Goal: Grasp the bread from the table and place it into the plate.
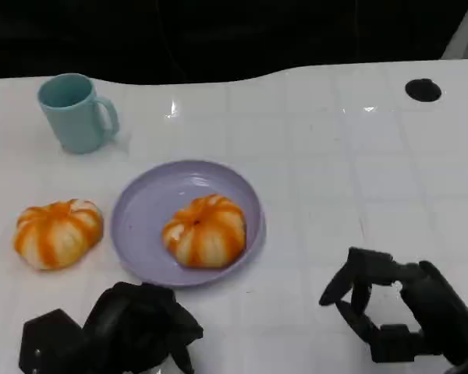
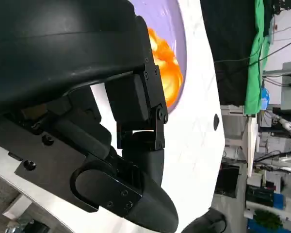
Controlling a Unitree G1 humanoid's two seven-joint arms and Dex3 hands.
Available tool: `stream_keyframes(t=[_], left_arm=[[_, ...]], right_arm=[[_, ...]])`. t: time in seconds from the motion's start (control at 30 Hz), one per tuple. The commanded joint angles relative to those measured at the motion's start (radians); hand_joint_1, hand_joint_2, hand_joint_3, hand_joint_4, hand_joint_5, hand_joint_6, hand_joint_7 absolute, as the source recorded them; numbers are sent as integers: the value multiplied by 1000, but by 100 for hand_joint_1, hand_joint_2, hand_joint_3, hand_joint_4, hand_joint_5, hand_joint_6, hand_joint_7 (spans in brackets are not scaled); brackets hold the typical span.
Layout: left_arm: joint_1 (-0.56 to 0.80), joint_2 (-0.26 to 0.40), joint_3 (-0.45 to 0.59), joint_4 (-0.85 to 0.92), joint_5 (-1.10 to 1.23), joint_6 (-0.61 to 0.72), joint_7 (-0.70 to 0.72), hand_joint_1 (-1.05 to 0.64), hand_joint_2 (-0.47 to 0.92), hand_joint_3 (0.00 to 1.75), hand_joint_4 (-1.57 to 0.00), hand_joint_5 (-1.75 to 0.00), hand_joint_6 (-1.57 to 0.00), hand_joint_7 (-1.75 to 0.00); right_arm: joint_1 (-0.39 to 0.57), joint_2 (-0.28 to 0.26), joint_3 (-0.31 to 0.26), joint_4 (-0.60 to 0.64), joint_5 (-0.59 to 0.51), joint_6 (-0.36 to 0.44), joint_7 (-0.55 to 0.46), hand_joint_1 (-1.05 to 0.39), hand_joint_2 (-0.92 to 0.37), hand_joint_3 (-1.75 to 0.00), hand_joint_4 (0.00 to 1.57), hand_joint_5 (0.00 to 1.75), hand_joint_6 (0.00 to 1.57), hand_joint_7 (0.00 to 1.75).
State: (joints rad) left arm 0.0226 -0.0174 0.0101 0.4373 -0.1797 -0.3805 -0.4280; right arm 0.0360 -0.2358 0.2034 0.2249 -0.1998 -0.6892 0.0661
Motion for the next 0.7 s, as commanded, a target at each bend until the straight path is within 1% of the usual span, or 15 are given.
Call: stream_keyframes(t=[0.03,0.13,0.27,0.47,0.7], left_arm=[[-1,11,5,1,2,-3,8,-105,82,1,-146,-102,-154,-55],[-5,14,6,4,2,-3,6,-105,83,1,-146,-102,-154,-55],[-6,16,8,6,-4,-3,0,-105,82,1,-146,-103,-154,-55],[-4,19,10,1,-5,7,1,-105,82,0,-146,-103,-154,-55],[-7,24,13,10,-10,1,-7,-105,82,0,-145,-103,-154,-55]], right_arm=[[56,-25,-24,-9,3,-28,14,-25,-47,-111,80,175,80,127],[83,-16,-33,-5,-8,-49,2,-25,-49,-111,78,175,78,128],[90,-1,-42,20,-31,-72,-20,-25,-47,-115,79,175,77,135],[66,7,-49,95,-56,-120,-52,-27,-47,-118,78,175,74,136],[43,13,-49,135,-74,-140,-74,-28,-47,-118,77,175,74,138]])
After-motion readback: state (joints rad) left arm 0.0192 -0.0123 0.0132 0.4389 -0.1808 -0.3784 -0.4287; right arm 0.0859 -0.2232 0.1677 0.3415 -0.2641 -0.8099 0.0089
